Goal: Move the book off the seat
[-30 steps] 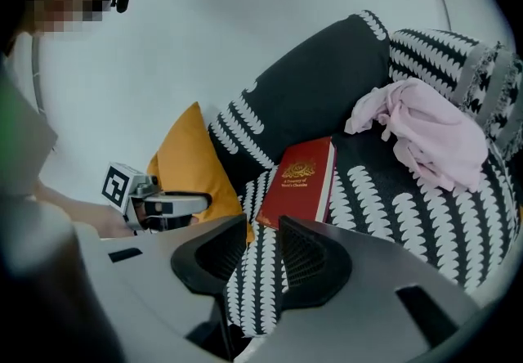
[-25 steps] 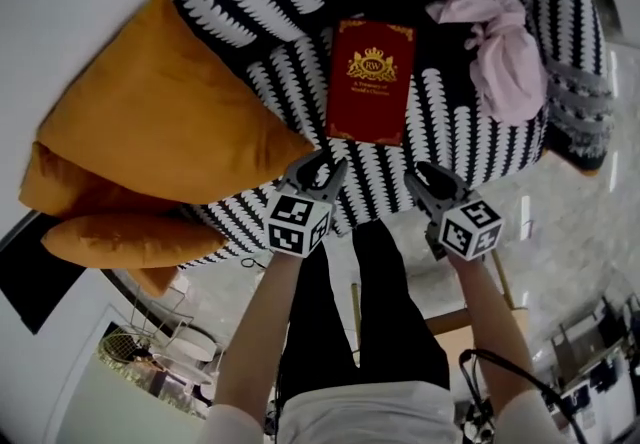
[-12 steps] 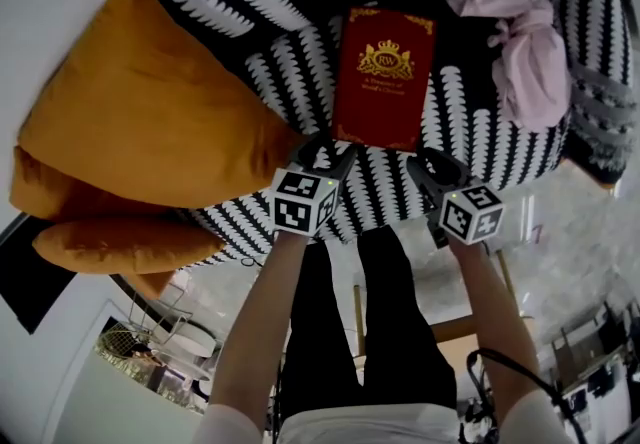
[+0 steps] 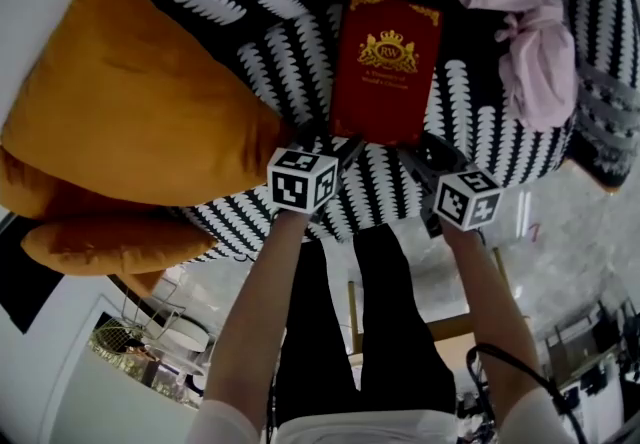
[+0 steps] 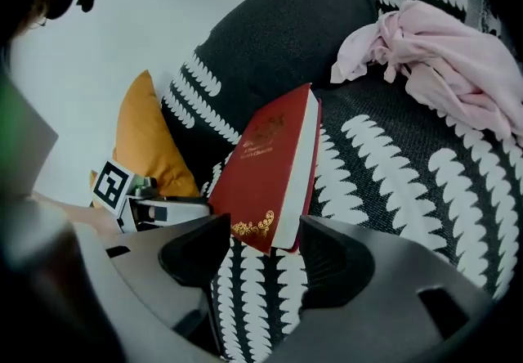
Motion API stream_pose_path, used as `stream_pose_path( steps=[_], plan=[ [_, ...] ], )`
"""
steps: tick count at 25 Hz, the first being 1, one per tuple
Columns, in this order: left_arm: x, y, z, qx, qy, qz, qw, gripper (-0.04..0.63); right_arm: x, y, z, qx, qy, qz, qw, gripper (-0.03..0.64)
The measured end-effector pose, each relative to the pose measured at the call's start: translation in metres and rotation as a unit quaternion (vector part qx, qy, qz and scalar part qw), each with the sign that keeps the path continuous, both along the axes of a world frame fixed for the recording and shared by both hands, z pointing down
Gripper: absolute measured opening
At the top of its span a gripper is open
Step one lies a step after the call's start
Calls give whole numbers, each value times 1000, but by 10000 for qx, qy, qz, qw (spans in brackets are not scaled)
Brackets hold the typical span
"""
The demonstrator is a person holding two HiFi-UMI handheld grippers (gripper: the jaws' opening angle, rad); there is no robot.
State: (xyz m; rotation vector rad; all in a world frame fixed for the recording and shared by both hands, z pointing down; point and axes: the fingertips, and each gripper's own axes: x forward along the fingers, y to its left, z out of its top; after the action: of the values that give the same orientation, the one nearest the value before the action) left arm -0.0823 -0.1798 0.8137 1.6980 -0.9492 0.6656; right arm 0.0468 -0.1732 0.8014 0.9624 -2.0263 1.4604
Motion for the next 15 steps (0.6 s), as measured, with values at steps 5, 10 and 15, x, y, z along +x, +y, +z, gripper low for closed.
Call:
stream_pose_path(
  steps=[5, 10, 15],
  plan=[
    [5, -7, -5, -13, 179, 182, 9997, 347, -8, -8, -2, -109, 110, -132, 9998, 278],
    [13, -10, -5, -82, 447, 386, 9982, 347, -12, -13, 0, -131, 283, -217, 9993, 279],
    [14, -7, 11, -54, 415, 457, 9981, 339, -9, -11, 18, -116, 470, -218, 9986, 275]
  ],
)
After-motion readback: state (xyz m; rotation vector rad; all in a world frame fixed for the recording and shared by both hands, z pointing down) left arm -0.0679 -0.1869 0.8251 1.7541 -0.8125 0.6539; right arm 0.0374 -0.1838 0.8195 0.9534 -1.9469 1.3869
